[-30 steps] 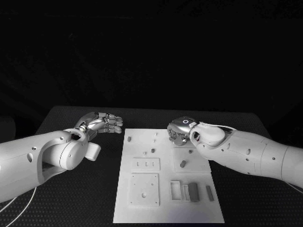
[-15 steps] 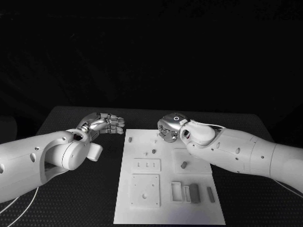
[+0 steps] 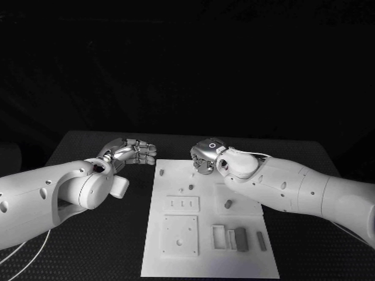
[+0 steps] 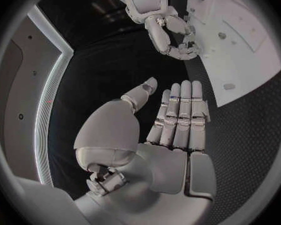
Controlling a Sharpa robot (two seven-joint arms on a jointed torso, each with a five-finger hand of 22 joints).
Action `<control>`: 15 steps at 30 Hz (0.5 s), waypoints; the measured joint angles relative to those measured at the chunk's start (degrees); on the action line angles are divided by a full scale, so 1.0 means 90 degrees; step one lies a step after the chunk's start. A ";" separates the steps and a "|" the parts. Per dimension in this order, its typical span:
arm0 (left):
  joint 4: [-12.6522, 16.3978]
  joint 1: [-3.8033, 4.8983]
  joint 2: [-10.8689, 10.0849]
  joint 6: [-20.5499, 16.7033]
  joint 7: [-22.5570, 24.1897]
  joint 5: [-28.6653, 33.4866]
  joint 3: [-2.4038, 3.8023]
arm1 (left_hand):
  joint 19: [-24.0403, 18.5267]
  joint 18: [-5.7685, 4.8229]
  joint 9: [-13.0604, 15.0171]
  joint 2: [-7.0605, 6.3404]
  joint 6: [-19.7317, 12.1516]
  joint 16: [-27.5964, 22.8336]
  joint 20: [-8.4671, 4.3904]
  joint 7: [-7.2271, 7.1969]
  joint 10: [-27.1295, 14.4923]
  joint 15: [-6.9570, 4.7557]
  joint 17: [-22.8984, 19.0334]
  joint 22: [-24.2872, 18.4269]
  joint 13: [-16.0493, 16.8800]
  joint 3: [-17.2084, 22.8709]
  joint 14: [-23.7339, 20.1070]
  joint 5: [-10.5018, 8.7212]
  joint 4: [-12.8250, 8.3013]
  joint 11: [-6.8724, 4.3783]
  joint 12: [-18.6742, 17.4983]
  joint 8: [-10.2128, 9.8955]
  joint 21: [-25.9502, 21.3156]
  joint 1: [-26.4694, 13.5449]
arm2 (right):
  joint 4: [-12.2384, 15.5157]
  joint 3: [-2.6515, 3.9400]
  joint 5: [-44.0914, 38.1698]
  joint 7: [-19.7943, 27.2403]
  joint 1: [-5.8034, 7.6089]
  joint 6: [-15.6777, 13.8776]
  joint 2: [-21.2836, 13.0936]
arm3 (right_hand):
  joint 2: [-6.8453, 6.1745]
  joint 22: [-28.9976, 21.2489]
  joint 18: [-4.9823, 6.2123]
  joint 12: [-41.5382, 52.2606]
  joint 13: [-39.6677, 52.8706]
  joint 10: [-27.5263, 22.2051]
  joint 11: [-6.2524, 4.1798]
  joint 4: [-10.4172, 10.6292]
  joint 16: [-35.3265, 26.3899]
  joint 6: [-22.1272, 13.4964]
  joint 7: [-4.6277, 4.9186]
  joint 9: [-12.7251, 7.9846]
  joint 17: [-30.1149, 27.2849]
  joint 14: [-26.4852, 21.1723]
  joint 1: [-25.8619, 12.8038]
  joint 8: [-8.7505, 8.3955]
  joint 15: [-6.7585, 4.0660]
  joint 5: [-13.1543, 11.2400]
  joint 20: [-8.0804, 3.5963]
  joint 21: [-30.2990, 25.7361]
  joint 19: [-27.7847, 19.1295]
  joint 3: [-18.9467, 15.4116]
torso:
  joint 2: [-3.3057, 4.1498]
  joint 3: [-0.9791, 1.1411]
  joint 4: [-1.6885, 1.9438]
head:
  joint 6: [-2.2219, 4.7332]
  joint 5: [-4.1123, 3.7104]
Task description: Assemble the parts on the task board
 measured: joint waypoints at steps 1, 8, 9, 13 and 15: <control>0.0001 0.0004 0.0001 0.0000 0.0000 0.0000 0.0000 | 0.0000 0.0000 0.0000 0.0000 0.0000 0.0000 0.0000 0.0000 0.0000 0.0000 0.0000 0.0002 0.0000 0.0000 0.0000 0.0000 0.0000 0.0000 0.0000 0.0000 0.0000 0.0000 | -0.0032 0.0000 -0.0011 -0.0001 0.0000 0.0005 0.0018 | 0.0000 0.0000 -0.0004 -0.0017 0.0000 0.0000 0.0000 0.0000 0.0000 0.0000 0.0000 0.0000 0.0000 0.0000 0.0000 0.0000 0.0000 0.0000 0.0000 0.0000 0.0000 0.0000 | 0.0002 0.0000 0.0003 | -0.0004 0.0004; 0.0033 0.0046 0.0000 0.0000 0.0000 0.0000 0.0000 | 0.0000 -0.0001 0.0000 0.0000 0.0000 0.0000 0.0000 0.0000 0.0000 0.0000 0.0006 0.0002 0.0000 0.0000 0.0000 0.0000 0.0000 0.0000 0.0000 0.0000 0.0000 0.0000 | -0.0195 -0.0001 -0.0057 -0.0002 0.0000 0.0042 0.0127 | 0.0003 -0.0001 -0.0030 -0.0018 0.0000 -0.0001 0.0000 0.0000 0.0000 -0.0001 -0.0001 0.0000 0.0000 0.0000 0.0003 -0.0001 0.0001 -0.0005 0.0000 0.0000 0.0000 0.0000 | 0.0025 -0.0010 0.0038 | -0.0024 -0.0001; 0.0036 0.0053 0.0000 0.0000 -0.0001 0.0000 0.0000 | 0.0000 -0.0001 0.0000 0.0000 0.0000 0.0000 0.0000 0.0000 0.0000 0.0000 0.0006 0.0002 0.0000 0.0000 0.0000 0.0000 0.0000 0.0000 0.0000 0.0000 0.0000 0.0000 | -0.0216 -0.0001 -0.0061 -0.0002 0.0000 0.0046 0.0141 | 0.0010 -0.0001 -0.0030 -0.0018 0.0000 -0.0001 0.0000 0.0000 0.0000 -0.0001 -0.0002 0.0000 0.0000 0.0000 0.0010 -0.0001 0.0001 -0.0005 0.0000 0.0000 0.0000 0.0000 | 0.0029 -0.0012 0.0042 | -0.0026 -0.0001; 0.0057 0.0082 -0.0005 0.0000 -0.0002 -0.0001 0.0002 | 0.0000 -0.0001 -0.0002 0.0000 0.0000 0.0000 0.0000 0.0000 0.0000 0.0000 0.0006 0.0002 0.0001 0.0000 0.0000 0.0000 0.0000 0.0000 0.0000 0.0000 0.0000 0.0000 | -0.0282 -0.0001 -0.0075 0.0001 0.0000 0.0063 0.0189 | 0.0018 -0.0001 -0.0033 -0.0018 -0.0001 -0.0001 0.0000 -0.0001 0.0000 -0.0001 -0.0002 0.0000 0.0006 -0.0001 0.0018 -0.0003 0.0002 -0.0013 0.0000 0.0000 0.0000 -0.0001 | 0.0045 -0.0020 0.0063 | -0.0027 -0.0009; 0.0061 0.0091 -0.0006 0.0000 -0.0002 -0.0001 0.0003 | 0.0000 -0.0001 -0.0005 0.0000 0.0000 0.0000 0.0000 0.0000 0.0000 0.0000 0.0006 0.0001 0.0001 0.0000 0.0000 0.0000 0.0000 0.0000 0.0000 0.0000 0.0000 0.0000 | -0.0305 -0.0001 -0.0079 0.0004 0.0000 0.0071 0.0203 | 0.0018 -0.0003 -0.0034 -0.0018 -0.0002 -0.0001 0.0000 -0.0001 0.0000 -0.0002 -0.0002 0.0000 0.0006 -0.0001 0.0018 -0.0004 0.0002 -0.0017 0.0001 0.0021 0.0000 -0.0002 | 0.0056 -0.0027 0.0073 | -0.0023 -0.0016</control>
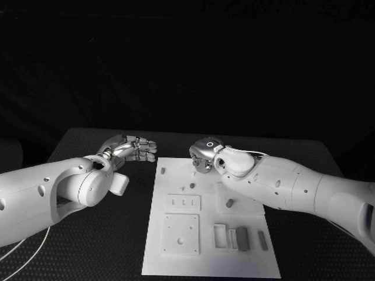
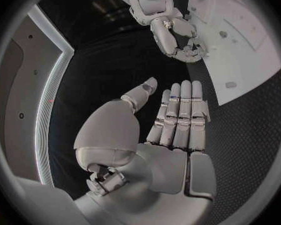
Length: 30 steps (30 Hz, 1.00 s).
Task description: Assemble the parts on the task board
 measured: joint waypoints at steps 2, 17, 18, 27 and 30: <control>0.0007 0.0005 -0.0001 0.0000 0.0000 0.0000 0.0001 | 0.0000 0.0000 0.0000 0.0000 0.0000 0.0000 0.0000 0.0000 0.0000 0.0000 0.0000 0.0000 0.0000 0.0000 0.0000 0.0000 0.0000 0.0000 0.0000 0.0000 0.0000 0.0000 | -0.0022 0.0000 -0.0004 0.0002 0.0000 0.0010 0.0016 | 0.0000 -0.0001 -0.0001 0.0000 -0.0001 0.0000 0.0000 0.0000 0.0000 0.0000 0.0000 0.0000 0.0001 0.0000 0.0000 -0.0005 0.0000 0.0019 0.0000 0.0003 0.0000 0.0000 | 0.0005 -0.0005 0.0005 | 0.0003 -0.0004; 0.0050 0.0025 -0.0013 -0.0001 -0.0005 -0.0001 0.0004 | -0.0015 -0.0001 -0.0006 0.0000 0.0000 -0.0025 0.0015 0.0000 0.0000 0.0023 0.0007 0.0005 0.0000 -0.0010 -0.0023 0.0000 0.0010 0.0000 -0.0027 0.0000 -0.0024 0.0000 | -0.0125 0.0002 -0.0139 0.0000 0.0031 0.0171 0.0100 | 0.0000 0.0005 -0.0007 0.0000 -0.0002 -0.0001 0.0000 0.0019 0.0000 0.0000 -0.0001 0.0001 0.0001 -0.0004 0.0000 -0.0039 0.0004 0.0021 0.0001 0.0005 -0.0001 0.0019 | 0.0015 -0.0011 0.0001 | -0.0013 0.0011; 0.0055 0.0025 -0.0016 -0.0002 -0.0005 -0.0001 0.0004 | -0.0023 -0.0001 -0.0006 -0.0002 0.0000 -0.0047 0.0023 0.0000 0.0000 0.0023 0.0007 0.0005 0.0001 -0.0023 -0.0023 0.0000 0.0023 0.0000 -0.0027 0.0000 -0.0024 -0.0002 | -0.0127 -0.0001 -0.0155 -0.0003 0.0034 0.0179 0.0106 | 0.0000 0.0005 -0.0009 0.0000 -0.0002 -0.0001 0.0000 0.0019 0.0000 -0.0001 -0.0001 0.0001 0.0001 -0.0004 0.0000 -0.0046 0.0004 0.0021 0.0001 0.0019 -0.0001 0.0019 | 0.0015 -0.0010 0.0001 | -0.0011 0.0016; 0.0126 0.0031 -0.0053 -0.0003 -0.0009 -0.0001 0.0002 | -0.0023 -0.0001 -0.0012 -0.0034 0.0000 -0.0050 0.0023 0.0000 0.0000 0.0044 0.0013 0.0005 0.0001 -0.0025 -0.0044 0.0000 0.0025 0.0000 -0.0051 0.0000 -0.0023 -0.0034 | -0.0193 -0.0003 -0.0265 -0.0016 0.0046 0.0203 0.0196 | 0.0000 0.0004 -0.0044 0.0001 -0.0001 -0.0001 0.0000 0.0019 0.0000 -0.0001 -0.0002 0.0002 0.0007 -0.0002 0.0000 -0.0023 0.0007 0.0020 0.0001 0.0030 -0.0001 0.0019 | 0.0031 -0.0009 0.0004 | 0.0004 0.0029; 0.0140 0.0038 -0.0056 -0.0003 -0.0010 -0.0001 0.0002 | -0.0023 -0.0002 -0.0012 -0.0034 0.0000 -0.0050 0.0023 0.0000 0.0000 0.0045 0.0013 0.0004 0.0001 -0.0025 -0.0045 0.0000 0.0025 0.0000 -0.0051 0.0000 -0.0023 -0.0034 | -0.0196 -0.0009 -0.0279 -0.0013 0.0049 0.0213 0.0197 | 0.0000 0.0004 -0.0006 0.0001 -0.0001 -0.0001 0.0000 0.0020 0.0000 -0.0001 -0.0002 0.0002 0.0007 0.0005 0.0000 -0.0023 0.0013 0.0019 0.0001 0.0030 -0.0001 0.0018 | 0.0032 -0.0013 0.0005 | -0.0007 0.0031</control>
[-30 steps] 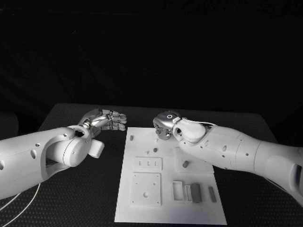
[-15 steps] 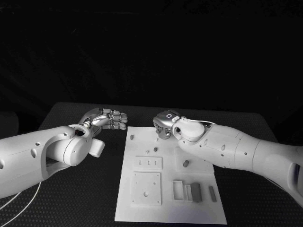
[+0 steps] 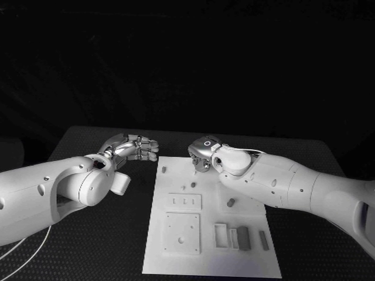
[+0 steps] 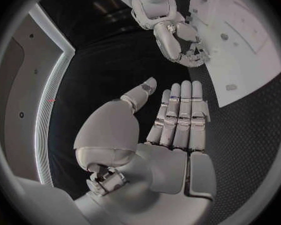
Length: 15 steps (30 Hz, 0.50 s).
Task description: Assemble the parts on the task board
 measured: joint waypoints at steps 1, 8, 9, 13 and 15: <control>0.0001 0.0002 -0.0001 0.0000 0.0000 0.0000 0.0000 | 0.0000 0.0001 0.0000 0.0000 0.0000 0.0000 0.0000 0.0000 0.0000 0.0000 0.0000 0.0000 0.0000 0.0000 0.0000 0.0000 0.0000 0.0000 0.0000 0.0000 0.0000 0.0000 | 0.0000 -0.0001 -0.0004 0.0002 0.0002 0.0006 0.0000 | 0.0000 0.0000 0.0007 0.0000 0.0000 0.0000 0.0000 0.0000 0.0000 0.0000 0.0000 0.0000 0.0000 0.0000 0.0000 0.0000 0.0000 0.0000 0.0000 0.0000 0.0000 0.0000 | 0.0000 -0.0001 -0.0001 | -0.0004 0.0004; -0.0040 0.0007 0.0019 0.0000 -0.0001 0.0000 0.0000 | 0.0000 0.0000 0.0001 0.0000 0.0000 0.0000 0.0000 0.0000 0.0000 0.0000 0.0000 0.0005 0.0000 0.0000 0.0000 0.0000 0.0000 0.0000 0.0000 0.0000 0.0002 0.0000 | 0.0068 -0.0004 -0.0019 0.0012 0.0016 0.0076 -0.0046 | 0.0000 -0.0003 0.0048 -0.0025 0.0001 0.0000 0.0000 0.0000 0.0000 -0.0012 -0.0012 0.0002 0.0000 0.0000 0.0000 -0.0001 0.0001 -0.0001 0.0000 0.0000 0.0000 0.0000 | 0.0007 -0.0010 -0.0014 | -0.0029 0.0021; -0.0051 0.0007 0.0024 0.0000 -0.0002 0.0000 0.0000 | 0.0000 0.0000 0.0000 0.0000 0.0000 0.0000 0.0000 0.0000 0.0000 0.0000 0.0000 0.0005 0.0000 0.0000 0.0000 0.0000 0.0000 0.0000 0.0000 0.0000 0.0002 0.0000 | 0.0080 -0.0002 -0.0019 0.0013 0.0018 0.0086 -0.0058 | 0.0000 -0.0003 0.0050 -0.0025 0.0005 0.0000 0.0000 0.0000 0.0000 -0.0012 -0.0012 0.0002 0.0000 0.0000 0.0000 -0.0001 0.0001 -0.0001 0.0000 0.0000 0.0000 0.0000 | 0.0010 -0.0011 -0.0018 | -0.0031 0.0021; -0.0076 0.0007 0.0030 0.0000 -0.0004 0.0000 -0.0004 | 0.0000 0.0000 0.0001 0.0000 0.0000 0.0000 0.0000 0.0000 0.0000 0.0000 -0.0001 0.0005 0.0000 0.0000 0.0000 0.0000 0.0000 0.0000 0.0000 -0.0024 0.0002 0.0000 | 0.0101 -0.0017 -0.0026 0.0016 -0.0002 0.0162 -0.0114 | -0.0001 -0.0004 0.0063 -0.0030 0.0011 0.0000 0.0000 -0.0001 0.0000 -0.0004 -0.0026 0.0005 0.0000 0.0000 0.0000 -0.0008 0.0001 -0.0002 0.0001 0.0025 0.0000 -0.0002 | 0.0015 -0.0018 -0.0021 | -0.0045 0.0009; -0.0077 0.0007 0.0030 -0.0001 -0.0004 0.0000 -0.0005 | 0.0000 0.0000 -0.0002 0.0000 0.0000 0.0000 0.0000 0.0000 0.0000 0.0000 0.0005 0.0005 0.0000 0.0000 0.0000 0.0000 0.0000 0.0000 0.0000 -0.0024 0.0001 0.0000 | 0.0115 -0.0017 -0.0030 0.0012 -0.0004 0.0186 -0.0132 | -0.0001 0.0001 0.0065 -0.0027 0.0013 0.0000 0.0000 -0.0001 0.0023 0.0001 -0.0021 0.0005 0.0001 0.0000 0.0000 -0.0016 0.0001 -0.0002 0.0001 0.0025 0.0000 -0.0002 | 0.0015 -0.0019 -0.0023 | -0.0052 0.0006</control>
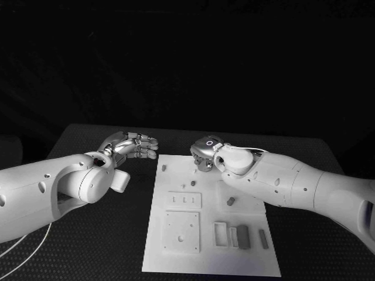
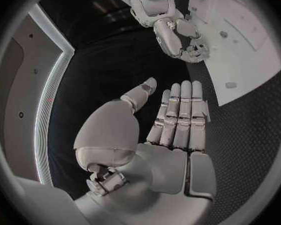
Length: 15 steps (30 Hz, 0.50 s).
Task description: Assemble the parts on the task board
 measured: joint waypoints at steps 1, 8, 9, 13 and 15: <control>0.0000 0.0000 0.0000 0.0000 0.0000 0.0000 0.0000 | 0.0000 0.0000 -0.0004 0.0000 0.0000 -0.0003 0.0000 0.0000 0.0000 0.0000 0.0001 0.0000 0.0000 0.0000 0.0000 0.0000 0.0000 0.0000 0.0000 0.0000 -0.0023 0.0000 | 0.0008 0.0001 -0.0003 -0.0003 0.0001 0.0007 -0.0004 | 0.0000 0.0000 0.0002 0.0000 0.0000 0.0000 0.0000 0.0000 0.0000 0.0005 0.0005 0.0000 0.0005 0.0000 0.0000 -0.0013 0.0000 0.0000 0.0000 0.0000 0.0000 0.0000 | -0.0001 0.0000 0.0000 | -0.0002 0.0000; -0.0004 0.0000 -0.0003 -0.0002 0.0000 0.0000 0.0001 | 0.0000 0.0000 -0.0003 0.0000 0.0000 -0.0024 0.0000 0.0000 0.0000 0.0000 0.0001 -0.0001 0.0000 0.0000 0.0000 0.0000 0.0000 0.0000 0.0000 0.0000 -0.0023 0.0000 | 0.0039 0.0002 -0.0020 -0.0014 0.0002 0.0039 -0.0024 | 0.0000 -0.0001 -0.0001 0.0001 -0.0001 0.0000 0.0000 0.0000 0.0001 0.0014 0.0014 -0.0001 0.0013 0.0000 0.0000 -0.0009 0.0000 0.0000 -0.0025 0.0036 0.0026 0.0000 | -0.0007 0.0002 0.0001 | -0.0020 0.0004; -0.0004 0.0000 -0.0004 -0.0002 0.0000 0.0000 0.0002 | 0.0000 0.0000 -0.0003 0.0000 0.0000 -0.0024 0.0000 0.0000 0.0000 0.0000 0.0001 -0.0001 0.0000 0.0000 0.0000 0.0000 0.0000 0.0000 0.0000 0.0000 -0.0023 0.0000 | 0.0036 0.0002 -0.0022 -0.0016 0.0002 0.0041 -0.0019 | 0.0000 -0.0001 -0.0002 0.0002 0.0000 0.0000 0.0000 0.0000 0.0001 0.0015 0.0014 -0.0001 0.0013 0.0000 0.0000 -0.0009 0.0000 0.0000 -0.0025 0.0036 0.0026 0.0000 | -0.0008 0.0002 0.0001 | -0.0021 0.0005; -0.0001 0.0000 -0.0005 -0.0002 0.0000 0.0000 0.0002 | 0.0000 0.0000 -0.0003 0.0000 0.0000 -0.0024 0.0000 0.0000 0.0000 0.0000 0.0001 -0.0001 0.0000 0.0000 0.0000 0.0000 0.0000 0.0000 0.0000 0.0000 -0.0023 0.0000 | 0.0017 0.0000 -0.0024 -0.0024 0.0002 0.0049 0.0006 | 0.0000 -0.0002 -0.0005 0.0002 -0.0001 0.0000 0.0000 0.0000 0.0001 0.0015 0.0014 -0.0001 0.0013 0.0000 0.0000 -0.0009 0.0000 0.0000 -0.0025 0.0037 0.0026 0.0000 | -0.0007 0.0002 0.0000 | -0.0017 0.0006; -0.0001 0.0000 -0.0004 -0.0002 -0.0001 0.0000 0.0002 | 0.0000 0.0000 -0.0003 0.0000 0.0000 -0.0024 0.0000 0.0000 0.0000 0.0000 0.0001 -0.0001 0.0000 0.0000 0.0000 0.0000 0.0000 0.0000 0.0000 0.0000 -0.0023 0.0000 | -0.0002 -0.0003 -0.0016 -0.0025 0.0001 0.0048 0.0025 | 0.0000 -0.0002 -0.0006 -0.0037 0.0000 0.0000 0.0000 -0.0001 0.0001 0.0015 0.0013 -0.0001 0.0013 -0.0004 0.0000 -0.0008 -0.0004 0.0000 -0.0026 0.0037 0.0025 0.0000 | -0.0007 0.0002 -0.0001 | -0.0010 0.0004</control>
